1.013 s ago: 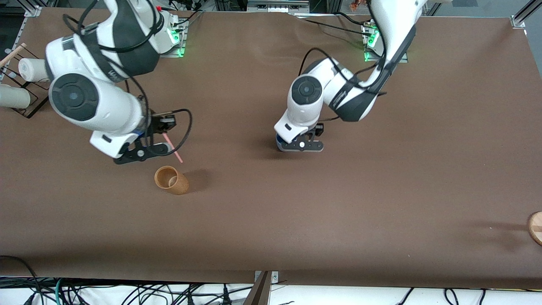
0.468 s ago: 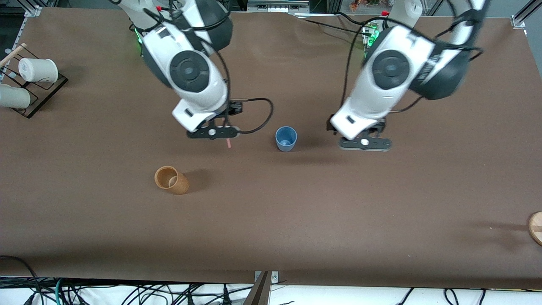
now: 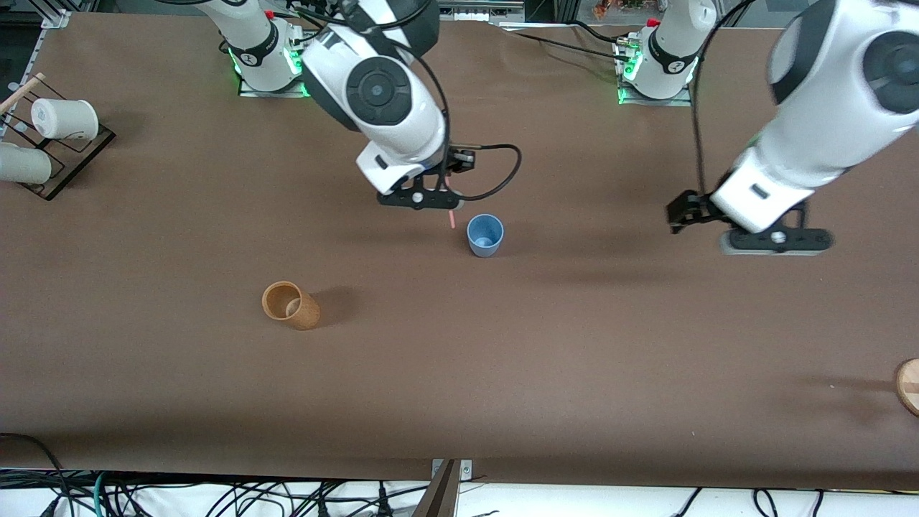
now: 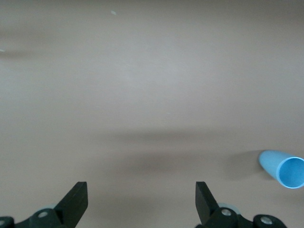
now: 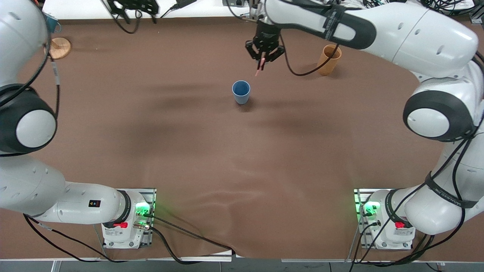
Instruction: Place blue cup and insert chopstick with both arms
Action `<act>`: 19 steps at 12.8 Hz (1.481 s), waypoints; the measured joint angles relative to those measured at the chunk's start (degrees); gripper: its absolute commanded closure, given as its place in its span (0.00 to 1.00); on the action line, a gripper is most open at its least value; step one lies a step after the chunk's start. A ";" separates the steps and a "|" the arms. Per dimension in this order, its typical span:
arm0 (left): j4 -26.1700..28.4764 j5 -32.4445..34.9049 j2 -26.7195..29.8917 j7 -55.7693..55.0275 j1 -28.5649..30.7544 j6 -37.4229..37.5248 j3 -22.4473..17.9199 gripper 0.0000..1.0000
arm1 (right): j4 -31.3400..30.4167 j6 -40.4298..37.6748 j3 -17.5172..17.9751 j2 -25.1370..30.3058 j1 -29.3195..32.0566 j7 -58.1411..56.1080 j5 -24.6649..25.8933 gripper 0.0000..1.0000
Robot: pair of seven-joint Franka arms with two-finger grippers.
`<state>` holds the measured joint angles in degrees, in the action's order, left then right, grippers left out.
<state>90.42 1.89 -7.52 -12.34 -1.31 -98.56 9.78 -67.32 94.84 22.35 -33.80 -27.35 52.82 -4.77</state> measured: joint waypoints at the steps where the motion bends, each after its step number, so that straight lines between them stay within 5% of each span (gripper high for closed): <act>1: 1.20 -0.01 2.40 0.90 1.35 0.06 -0.80 0.00 | 0.53 1.22 0.01 -1.24 -1.40 1.74 0.01 1.00; 4: 4.93 -0.20 9.10 1.95 2.45 0.65 -1.63 0.00 | 0.88 3.12 0.00 -3.62 -2.85 3.27 0.04 1.00; 8: 7.33 -0.24 10.23 6.20 2.30 1.59 -1.49 0.00 | 1.25 4.52 -0.15 -5.13 -2.75 3.27 0.28 0.96; 9: 7.29 -0.24 10.20 6.50 2.30 2.43 -1.49 0.00 | 1.25 5.28 -0.14 -5.77 -3.02 3.31 0.43 0.83; 12: 7.15 -0.25 10.16 7.24 2.29 3.03 -1.49 0.00 | 0.97 6.93 -0.14 -8.09 -4.03 3.87 2.26 0.11; 13: 7.15 -0.25 10.13 7.41 2.29 3.05 -1.48 0.00 | 0.88 7.69 -0.14 -8.64 -4.10 3.96 2.91 0.00; 19: 7.14 -0.25 10.00 7.93 2.29 3.11 -1.47 0.00 | 1.91 7.83 -0.84 -3.59 1.63 -0.11 9.02 0.00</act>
<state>97.56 1.64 2.48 -4.41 0.99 -95.45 8.31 -65.41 102.67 21.51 -37.39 -25.72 52.71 4.26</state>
